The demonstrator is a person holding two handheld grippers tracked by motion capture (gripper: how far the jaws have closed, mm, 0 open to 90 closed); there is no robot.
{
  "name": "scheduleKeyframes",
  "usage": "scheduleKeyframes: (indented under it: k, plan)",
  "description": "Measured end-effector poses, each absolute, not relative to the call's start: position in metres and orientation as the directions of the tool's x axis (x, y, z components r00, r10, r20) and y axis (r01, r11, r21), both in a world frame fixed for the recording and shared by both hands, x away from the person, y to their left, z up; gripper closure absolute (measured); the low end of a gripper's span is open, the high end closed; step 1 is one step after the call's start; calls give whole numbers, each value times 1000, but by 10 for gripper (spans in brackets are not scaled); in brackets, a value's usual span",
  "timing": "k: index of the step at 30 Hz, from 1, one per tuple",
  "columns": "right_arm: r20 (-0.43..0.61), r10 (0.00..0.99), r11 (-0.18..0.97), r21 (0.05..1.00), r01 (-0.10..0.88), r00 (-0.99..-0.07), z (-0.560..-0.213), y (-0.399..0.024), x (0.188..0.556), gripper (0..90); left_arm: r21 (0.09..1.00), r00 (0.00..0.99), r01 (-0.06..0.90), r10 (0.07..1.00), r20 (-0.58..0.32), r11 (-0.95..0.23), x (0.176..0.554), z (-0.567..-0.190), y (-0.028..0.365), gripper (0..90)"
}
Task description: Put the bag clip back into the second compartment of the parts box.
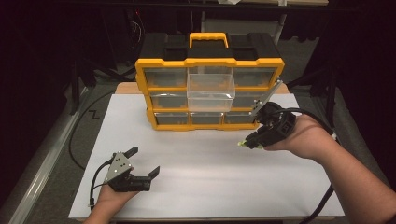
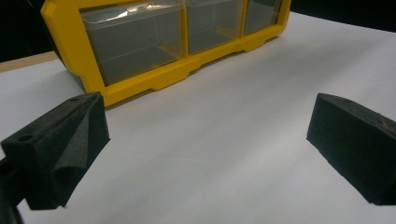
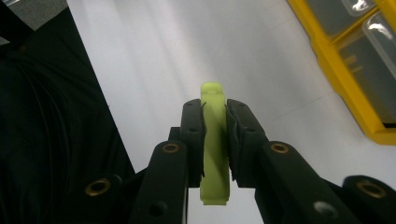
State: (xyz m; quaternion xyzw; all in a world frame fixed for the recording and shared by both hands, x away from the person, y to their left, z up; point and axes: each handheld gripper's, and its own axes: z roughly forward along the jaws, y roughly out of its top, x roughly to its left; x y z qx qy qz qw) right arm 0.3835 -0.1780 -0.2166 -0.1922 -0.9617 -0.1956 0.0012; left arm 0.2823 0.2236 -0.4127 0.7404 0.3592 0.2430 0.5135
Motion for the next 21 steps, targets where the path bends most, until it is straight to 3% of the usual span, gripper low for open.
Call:
scheduleKeyframes:
  k: [21]
  plan:
    - [34,346,859,391,331,-938,-156,-166,389,796,939,634,274,773,-12,-210,281,-412,224,2]
